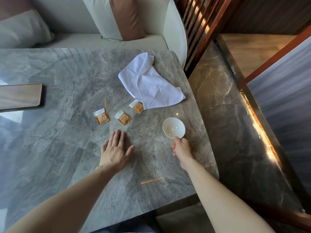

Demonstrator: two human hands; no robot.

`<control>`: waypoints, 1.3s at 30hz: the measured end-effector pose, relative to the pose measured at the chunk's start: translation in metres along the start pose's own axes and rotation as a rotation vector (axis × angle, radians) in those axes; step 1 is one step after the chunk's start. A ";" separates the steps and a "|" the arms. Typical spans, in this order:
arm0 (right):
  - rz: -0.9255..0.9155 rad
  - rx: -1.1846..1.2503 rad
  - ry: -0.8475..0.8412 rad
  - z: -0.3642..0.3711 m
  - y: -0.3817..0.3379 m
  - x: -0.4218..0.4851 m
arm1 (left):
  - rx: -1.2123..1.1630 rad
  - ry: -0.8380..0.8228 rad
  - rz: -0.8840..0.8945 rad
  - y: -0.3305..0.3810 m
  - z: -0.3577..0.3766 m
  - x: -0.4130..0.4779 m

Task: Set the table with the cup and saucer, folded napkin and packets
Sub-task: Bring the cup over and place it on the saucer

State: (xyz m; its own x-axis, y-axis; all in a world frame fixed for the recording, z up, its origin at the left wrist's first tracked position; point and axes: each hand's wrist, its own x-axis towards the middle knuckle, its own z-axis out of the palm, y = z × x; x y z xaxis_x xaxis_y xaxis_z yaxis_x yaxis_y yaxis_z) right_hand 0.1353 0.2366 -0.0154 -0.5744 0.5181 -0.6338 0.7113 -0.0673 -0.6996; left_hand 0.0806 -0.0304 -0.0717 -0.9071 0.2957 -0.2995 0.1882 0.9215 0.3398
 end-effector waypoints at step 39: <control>-0.787 -0.856 -0.702 0.541 -0.161 -0.141 | -0.027 0.404 -0.857 -0.343 -0.081 -0.078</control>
State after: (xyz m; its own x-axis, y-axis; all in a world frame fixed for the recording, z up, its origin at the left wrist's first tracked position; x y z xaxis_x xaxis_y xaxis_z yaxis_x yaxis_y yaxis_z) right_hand -0.1177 -0.2867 0.0080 -0.8428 -0.3838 -0.3773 -0.0194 0.7222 -0.6914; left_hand 0.0557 -0.3901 -0.0926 -0.7949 -0.5933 -0.1267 -0.6067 0.7766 0.1696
